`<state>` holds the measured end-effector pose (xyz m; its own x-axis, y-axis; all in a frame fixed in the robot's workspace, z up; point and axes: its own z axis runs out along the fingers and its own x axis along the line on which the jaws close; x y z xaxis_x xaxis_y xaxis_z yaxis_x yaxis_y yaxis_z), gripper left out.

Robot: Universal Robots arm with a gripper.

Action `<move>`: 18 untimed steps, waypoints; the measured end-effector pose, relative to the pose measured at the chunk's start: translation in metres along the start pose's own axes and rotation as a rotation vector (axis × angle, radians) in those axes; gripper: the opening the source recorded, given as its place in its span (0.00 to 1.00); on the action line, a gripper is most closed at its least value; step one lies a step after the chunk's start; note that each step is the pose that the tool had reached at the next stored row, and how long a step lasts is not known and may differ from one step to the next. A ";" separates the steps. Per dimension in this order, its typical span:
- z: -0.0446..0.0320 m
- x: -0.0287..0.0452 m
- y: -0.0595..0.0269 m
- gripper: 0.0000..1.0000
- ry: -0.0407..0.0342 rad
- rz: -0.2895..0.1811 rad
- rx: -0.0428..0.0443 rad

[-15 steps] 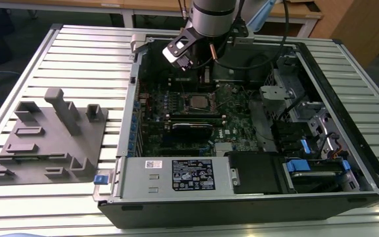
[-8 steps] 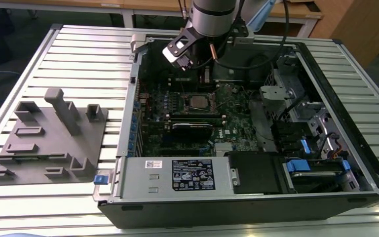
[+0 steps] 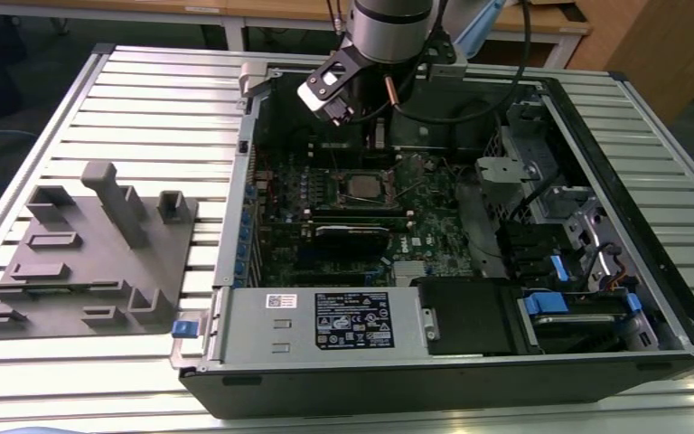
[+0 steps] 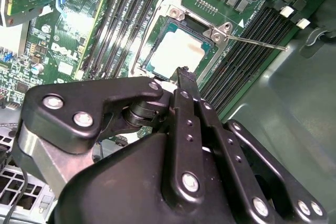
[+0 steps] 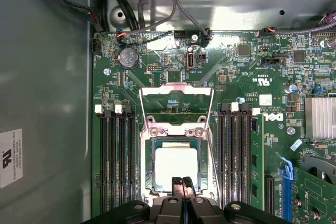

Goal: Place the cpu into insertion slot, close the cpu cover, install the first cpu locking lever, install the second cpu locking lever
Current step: 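Place the cpu into insertion slot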

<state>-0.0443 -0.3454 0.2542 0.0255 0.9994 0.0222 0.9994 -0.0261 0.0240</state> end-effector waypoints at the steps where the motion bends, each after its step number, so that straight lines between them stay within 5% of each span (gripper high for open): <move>1: -0.0001 0.0000 0.0000 0.10 -0.0001 0.000 0.0000; 18: -0.0059 0.0002 0.0002 0.10 0.0001 0.000 -0.0002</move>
<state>-0.0443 -0.3454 0.2601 0.0255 0.9994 0.0223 0.9994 -0.0261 0.0241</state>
